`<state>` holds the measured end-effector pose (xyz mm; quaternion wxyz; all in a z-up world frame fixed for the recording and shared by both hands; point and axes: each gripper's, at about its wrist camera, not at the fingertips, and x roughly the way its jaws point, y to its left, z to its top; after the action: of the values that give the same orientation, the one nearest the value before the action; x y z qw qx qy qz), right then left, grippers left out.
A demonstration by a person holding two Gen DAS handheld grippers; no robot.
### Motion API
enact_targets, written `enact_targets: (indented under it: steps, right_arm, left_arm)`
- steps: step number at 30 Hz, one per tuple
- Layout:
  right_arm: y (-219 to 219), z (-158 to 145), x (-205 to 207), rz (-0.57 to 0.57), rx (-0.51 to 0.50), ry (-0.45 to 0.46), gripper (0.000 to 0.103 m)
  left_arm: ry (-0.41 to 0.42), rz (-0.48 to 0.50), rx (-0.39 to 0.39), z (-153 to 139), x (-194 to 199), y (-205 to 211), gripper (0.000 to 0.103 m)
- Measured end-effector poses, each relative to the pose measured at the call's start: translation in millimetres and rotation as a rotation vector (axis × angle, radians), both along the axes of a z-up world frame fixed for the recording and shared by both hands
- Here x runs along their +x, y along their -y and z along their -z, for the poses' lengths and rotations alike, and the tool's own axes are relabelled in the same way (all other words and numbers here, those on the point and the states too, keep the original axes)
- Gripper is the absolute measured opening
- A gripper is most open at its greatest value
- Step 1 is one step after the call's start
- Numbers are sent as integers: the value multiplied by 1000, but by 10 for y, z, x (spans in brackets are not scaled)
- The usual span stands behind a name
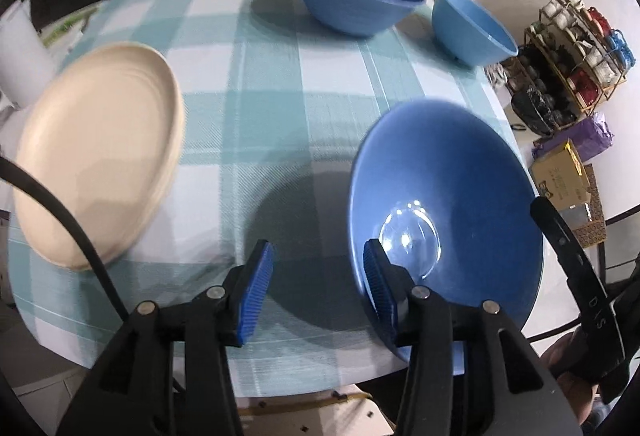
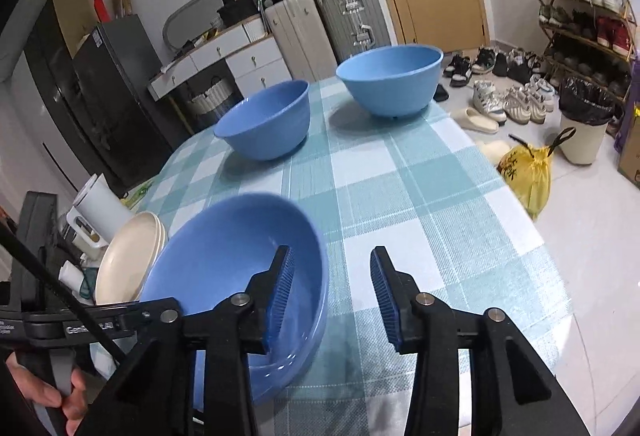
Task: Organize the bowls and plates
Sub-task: 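Lift both gripped blue bowls off the cloth with both tools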
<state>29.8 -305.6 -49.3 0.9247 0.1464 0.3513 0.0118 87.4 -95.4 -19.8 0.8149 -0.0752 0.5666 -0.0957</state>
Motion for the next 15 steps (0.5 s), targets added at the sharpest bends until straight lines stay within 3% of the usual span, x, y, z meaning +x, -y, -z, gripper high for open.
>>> enact_targets:
  steps: [6, 11, 15]
  right_arm:
    - [-202, -137, -69, -54, -99, 83, 57]
    - [-475, -186, -91, -129, -198, 117, 59]
    - [-646, -264, -197, -164, -274, 200, 80]
  left_arm:
    - [175, 30, 4, -303, -208, -42, 49]
    - [267, 30, 10, -419, -217, -63, 51]
    - [414, 27, 65, -489, -280, -59, 60]
